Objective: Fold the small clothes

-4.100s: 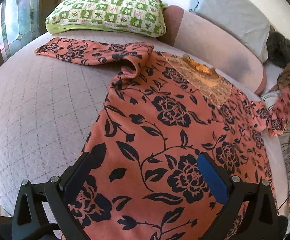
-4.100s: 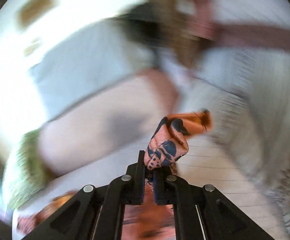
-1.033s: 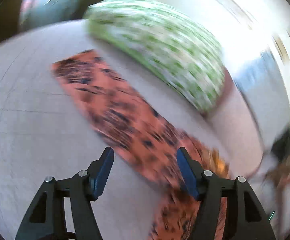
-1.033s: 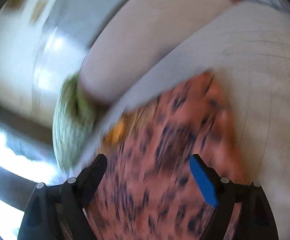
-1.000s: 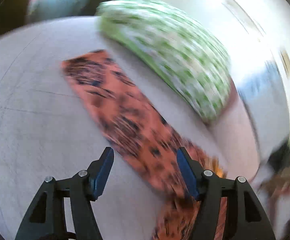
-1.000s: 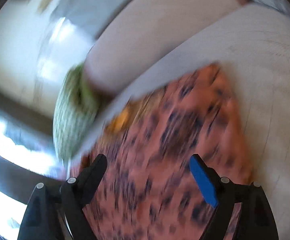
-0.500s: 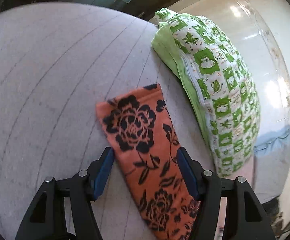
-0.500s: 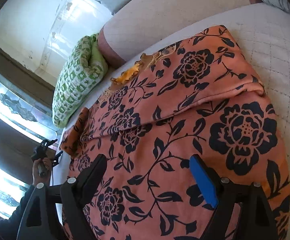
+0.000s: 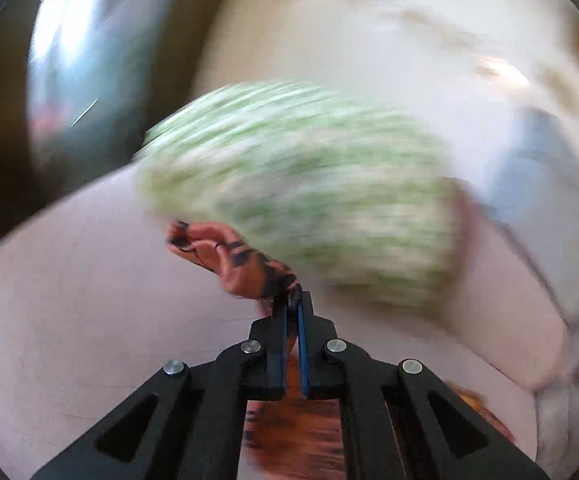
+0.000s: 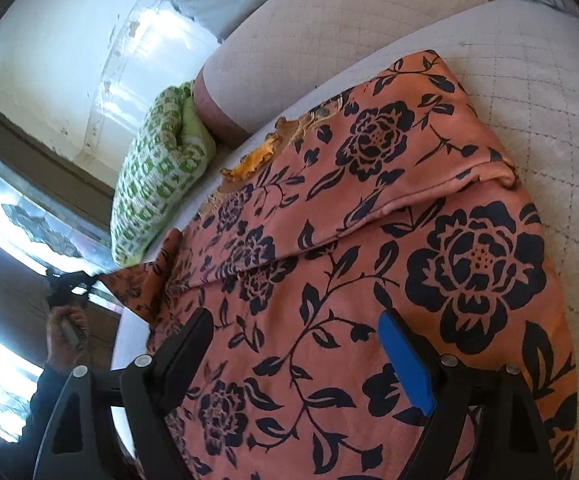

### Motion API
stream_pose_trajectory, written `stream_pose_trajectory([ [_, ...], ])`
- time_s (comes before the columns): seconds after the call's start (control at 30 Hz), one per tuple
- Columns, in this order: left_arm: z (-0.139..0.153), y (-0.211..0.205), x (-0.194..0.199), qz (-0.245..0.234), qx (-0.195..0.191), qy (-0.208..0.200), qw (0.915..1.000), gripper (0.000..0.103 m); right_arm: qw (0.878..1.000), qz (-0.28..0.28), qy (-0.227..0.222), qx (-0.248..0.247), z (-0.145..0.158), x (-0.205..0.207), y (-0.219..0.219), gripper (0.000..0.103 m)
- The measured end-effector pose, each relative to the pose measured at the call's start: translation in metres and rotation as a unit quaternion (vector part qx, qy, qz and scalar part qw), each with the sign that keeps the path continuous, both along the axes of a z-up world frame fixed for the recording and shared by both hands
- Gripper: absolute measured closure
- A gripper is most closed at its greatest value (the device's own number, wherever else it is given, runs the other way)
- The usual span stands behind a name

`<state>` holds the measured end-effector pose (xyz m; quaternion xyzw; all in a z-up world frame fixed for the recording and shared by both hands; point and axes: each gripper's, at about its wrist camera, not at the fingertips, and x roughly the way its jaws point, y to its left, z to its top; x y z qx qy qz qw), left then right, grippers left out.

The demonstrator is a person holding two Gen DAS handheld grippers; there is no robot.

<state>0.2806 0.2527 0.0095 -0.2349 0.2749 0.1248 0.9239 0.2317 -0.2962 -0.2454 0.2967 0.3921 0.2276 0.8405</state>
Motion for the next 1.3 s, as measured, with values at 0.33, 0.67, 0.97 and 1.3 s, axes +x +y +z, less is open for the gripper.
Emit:
stream_pose_trajectory([
  [0.33, 0.004, -0.317, -0.003, -0.307, 0.045, -0.051, 0.9491, 0.082, 0.999, -0.021, -0.013, 0.024, 0.009, -0.009, -0.015, 0.016],
  [0.67, -0.131, -0.247, -0.020, -0.260, -0.025, 0.144, 0.9545, 0.029, 0.996, -0.063, -0.013, 0.060, 0.015, -0.014, -0.046, 0.016],
  [0.97, -0.178, -0.108, -0.050, -0.109, 0.015, 0.190, 0.9756, 0.029, 0.996, -0.076, -0.021, -0.034, 0.059, 0.037, -0.042, 0.016],
  [1.3, -0.166, -0.115, -0.059, -0.101, 0.078, 0.181, 0.9752, 0.056, 0.953, -0.059, 0.048, -0.293, 0.040, 0.089, 0.011, 0.078],
])
